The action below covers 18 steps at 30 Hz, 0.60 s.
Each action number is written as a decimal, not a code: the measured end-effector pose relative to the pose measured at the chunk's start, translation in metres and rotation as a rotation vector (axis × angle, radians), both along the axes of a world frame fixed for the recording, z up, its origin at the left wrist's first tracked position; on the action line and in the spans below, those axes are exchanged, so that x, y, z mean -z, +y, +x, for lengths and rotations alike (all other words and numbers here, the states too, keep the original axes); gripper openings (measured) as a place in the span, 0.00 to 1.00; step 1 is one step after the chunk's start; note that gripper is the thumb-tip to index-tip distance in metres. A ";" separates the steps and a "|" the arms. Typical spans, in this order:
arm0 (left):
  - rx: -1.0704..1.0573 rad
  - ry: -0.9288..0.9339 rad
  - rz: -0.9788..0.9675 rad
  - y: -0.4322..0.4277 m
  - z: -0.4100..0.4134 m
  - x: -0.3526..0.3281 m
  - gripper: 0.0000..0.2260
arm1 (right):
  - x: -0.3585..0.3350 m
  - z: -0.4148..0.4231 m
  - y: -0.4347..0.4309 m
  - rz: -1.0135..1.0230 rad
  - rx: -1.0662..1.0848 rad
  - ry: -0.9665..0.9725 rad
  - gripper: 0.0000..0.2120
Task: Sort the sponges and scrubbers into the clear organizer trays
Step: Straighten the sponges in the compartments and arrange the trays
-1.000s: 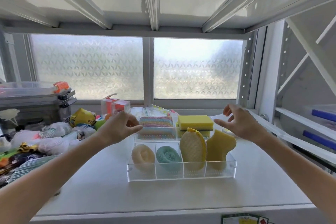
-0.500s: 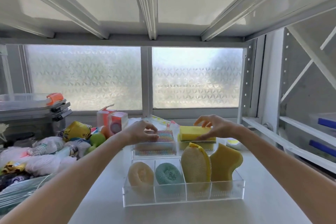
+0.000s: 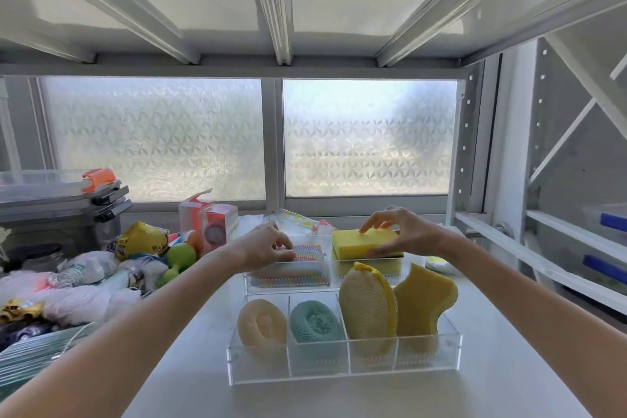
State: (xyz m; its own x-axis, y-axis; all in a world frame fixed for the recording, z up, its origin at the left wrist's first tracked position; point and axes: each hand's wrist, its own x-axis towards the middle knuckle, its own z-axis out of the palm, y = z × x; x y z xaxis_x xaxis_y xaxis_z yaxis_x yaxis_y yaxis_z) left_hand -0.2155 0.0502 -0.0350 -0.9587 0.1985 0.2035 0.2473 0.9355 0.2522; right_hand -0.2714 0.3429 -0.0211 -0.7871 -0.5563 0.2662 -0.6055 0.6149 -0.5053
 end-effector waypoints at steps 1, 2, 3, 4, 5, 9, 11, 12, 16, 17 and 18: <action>-0.001 0.000 0.003 0.000 0.000 0.000 0.17 | 0.001 -0.001 0.000 0.009 -0.006 -0.003 0.19; -0.001 0.000 0.005 0.000 0.000 0.000 0.17 | 0.003 -0.001 0.001 0.014 -0.006 -0.003 0.18; -0.001 0.000 0.006 0.000 0.000 0.000 0.17 | 0.003 -0.001 0.001 0.012 0.000 0.000 0.18; 0.001 0.003 0.009 0.000 0.000 0.000 0.17 | 0.004 -0.002 0.002 0.006 0.009 0.007 0.18; 0.001 0.006 0.012 0.001 0.000 0.000 0.17 | 0.005 -0.002 0.002 -0.002 0.020 0.016 0.18; -0.004 0.019 0.035 0.000 -0.001 0.001 0.17 | 0.006 -0.003 0.001 0.020 0.028 0.046 0.20; 0.002 0.012 0.041 0.000 0.000 0.001 0.17 | 0.002 -0.005 0.004 0.068 0.034 0.043 0.19; 0.005 0.010 0.043 -0.001 0.000 0.001 0.17 | -0.001 -0.006 0.007 0.092 0.042 0.033 0.18; 0.004 0.020 0.047 -0.001 -0.002 0.001 0.18 | -0.006 -0.005 0.013 0.116 0.057 0.001 0.17; 0.002 0.020 0.047 -0.001 -0.003 0.001 0.18 | -0.006 -0.005 0.012 0.105 0.057 0.011 0.18; -0.001 0.021 0.047 -0.001 -0.003 0.002 0.18 | -0.005 -0.005 0.010 0.088 0.056 0.026 0.18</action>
State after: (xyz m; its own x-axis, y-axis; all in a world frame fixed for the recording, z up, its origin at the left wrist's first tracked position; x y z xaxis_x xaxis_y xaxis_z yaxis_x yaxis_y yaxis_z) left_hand -0.2189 0.0492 -0.0367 -0.9543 0.1876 0.2325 0.2523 0.9228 0.2910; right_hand -0.2761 0.3529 -0.0164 -0.8110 -0.5340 0.2390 -0.5813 0.6896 -0.4319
